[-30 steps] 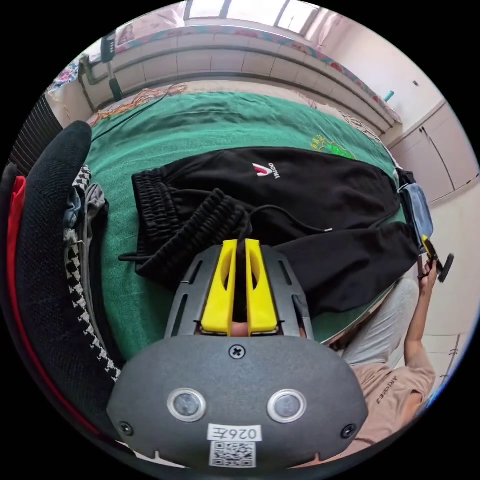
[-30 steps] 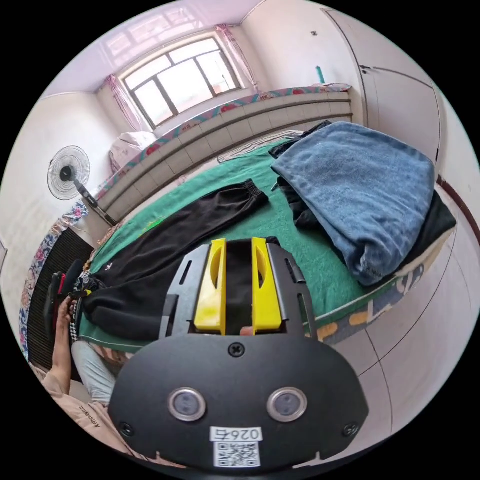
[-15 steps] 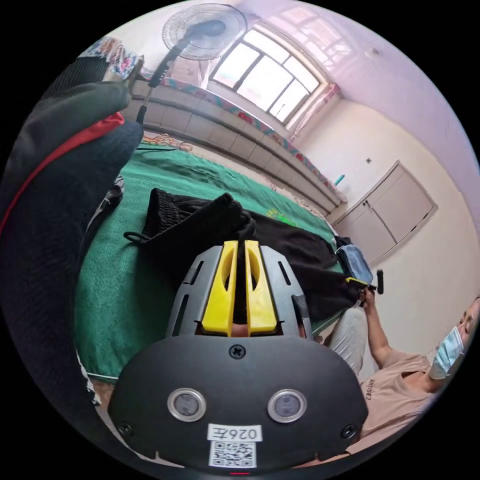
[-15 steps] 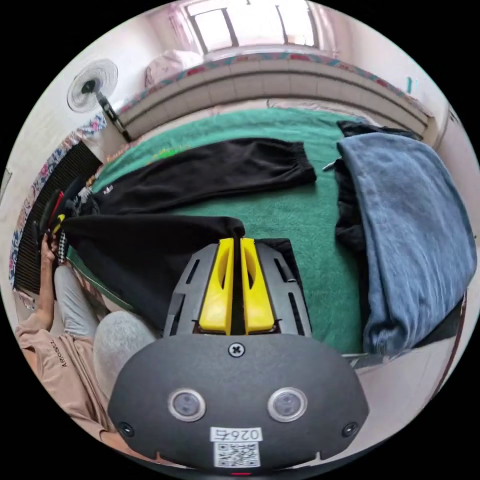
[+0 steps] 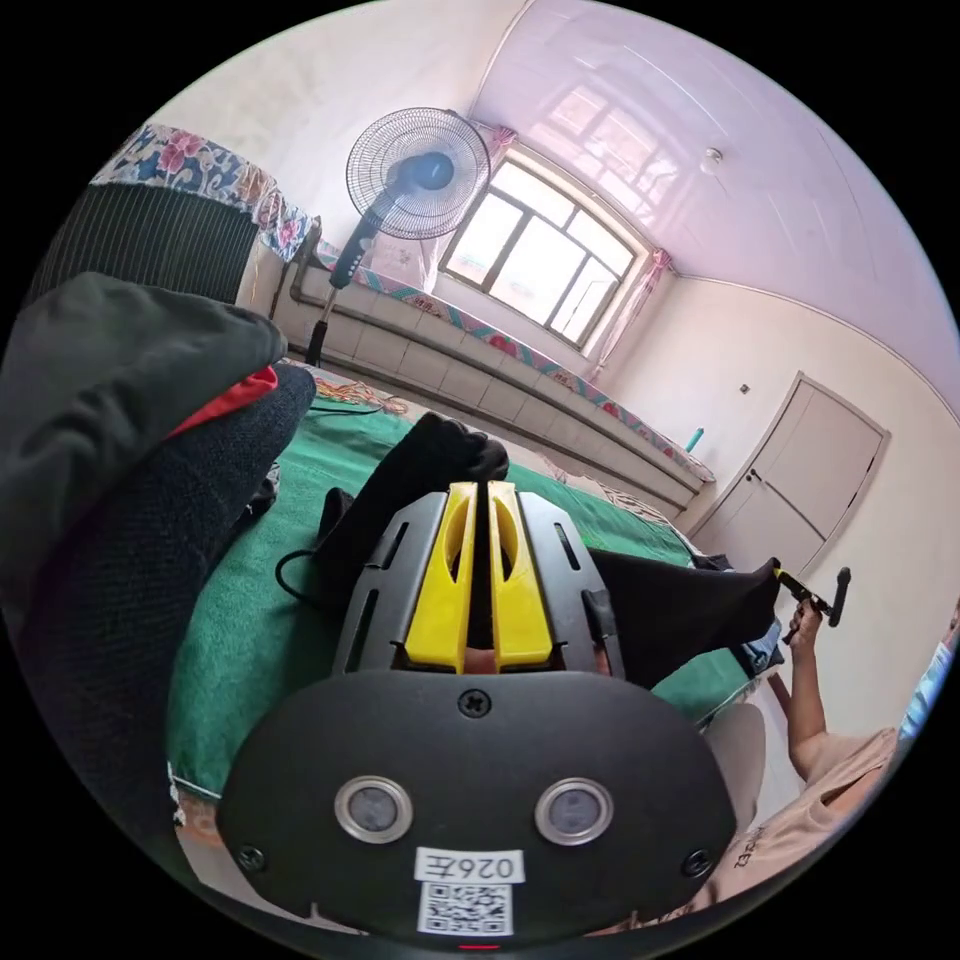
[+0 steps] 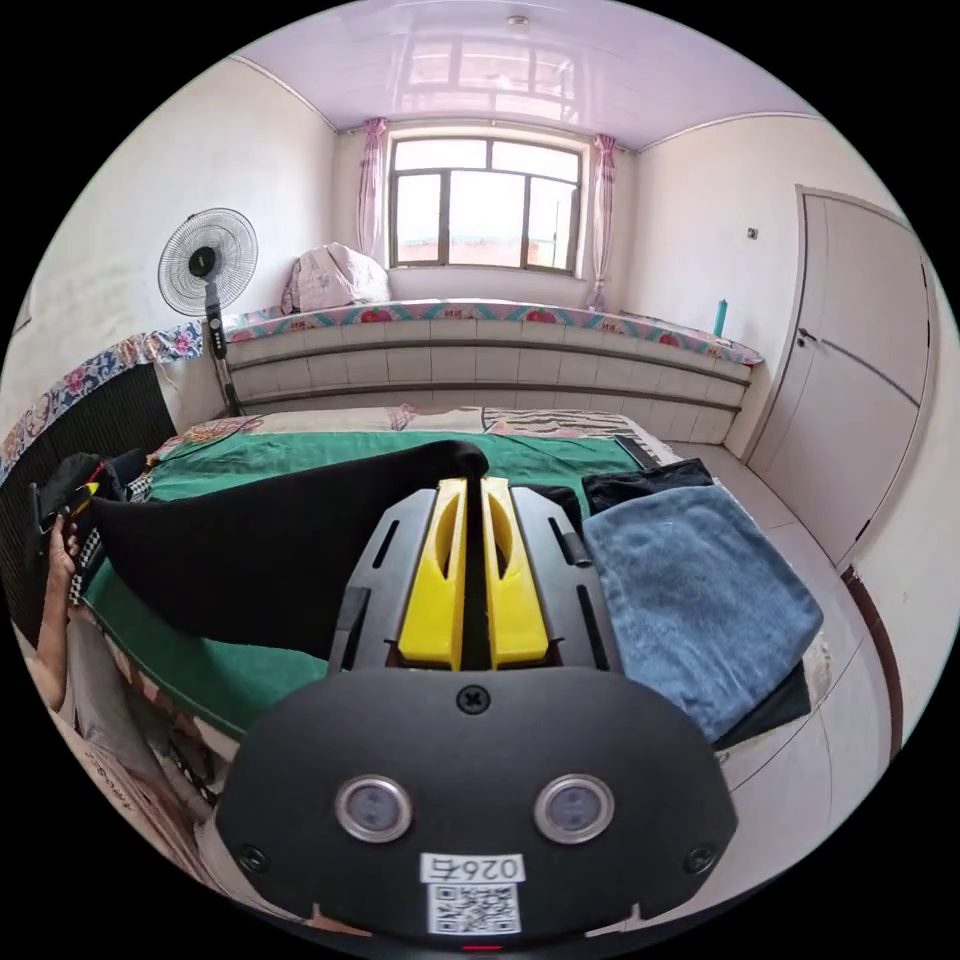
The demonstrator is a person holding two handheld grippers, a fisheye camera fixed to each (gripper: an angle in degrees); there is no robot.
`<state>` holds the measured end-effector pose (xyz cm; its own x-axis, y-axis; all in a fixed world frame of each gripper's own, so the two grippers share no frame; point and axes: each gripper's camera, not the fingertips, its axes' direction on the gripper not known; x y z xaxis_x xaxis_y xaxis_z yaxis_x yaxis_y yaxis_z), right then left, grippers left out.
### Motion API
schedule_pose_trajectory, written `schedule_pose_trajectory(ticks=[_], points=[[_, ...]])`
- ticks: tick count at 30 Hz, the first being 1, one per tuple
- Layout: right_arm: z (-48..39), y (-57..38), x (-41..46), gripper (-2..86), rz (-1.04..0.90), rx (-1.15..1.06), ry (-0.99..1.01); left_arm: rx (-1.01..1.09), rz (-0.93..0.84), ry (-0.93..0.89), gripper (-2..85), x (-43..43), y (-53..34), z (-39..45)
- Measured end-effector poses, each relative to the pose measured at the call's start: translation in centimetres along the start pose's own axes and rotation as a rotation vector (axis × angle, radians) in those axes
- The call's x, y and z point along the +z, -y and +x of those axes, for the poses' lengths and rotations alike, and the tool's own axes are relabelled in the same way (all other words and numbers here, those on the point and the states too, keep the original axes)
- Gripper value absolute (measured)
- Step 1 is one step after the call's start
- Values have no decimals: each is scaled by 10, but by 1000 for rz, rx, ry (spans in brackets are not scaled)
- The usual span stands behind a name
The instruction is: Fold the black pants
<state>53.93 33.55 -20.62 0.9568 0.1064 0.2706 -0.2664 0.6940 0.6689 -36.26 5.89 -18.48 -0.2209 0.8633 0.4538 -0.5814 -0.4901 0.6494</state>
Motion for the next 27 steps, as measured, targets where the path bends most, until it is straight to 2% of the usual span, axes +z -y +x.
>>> schedule_pose_trajectory(ticks=[5,7,9,11,17,20,23,27], points=[[-5,61,144,0,-158,10,-30,6,-113,52,24,90,28,-11],[8,75,228,23,-301,132,-31,-38,-196,94,49,128,33,-23],[16,73,264,35,-340,219,-35,-99,-260,80,112,152,33,-35],[19,65,274,39,-285,284,8,-73,-259,58,134,152,30,-34],[31,37,280,25,-235,341,140,-31,-248,198,135,136,25,-37],[33,31,289,8,-220,346,326,-33,-259,255,138,143,23,-46],[6,38,307,-1,-234,264,478,-35,-337,309,150,165,21,-56],[-87,69,343,-3,-297,-1,608,-1,-441,344,158,195,33,-55]])
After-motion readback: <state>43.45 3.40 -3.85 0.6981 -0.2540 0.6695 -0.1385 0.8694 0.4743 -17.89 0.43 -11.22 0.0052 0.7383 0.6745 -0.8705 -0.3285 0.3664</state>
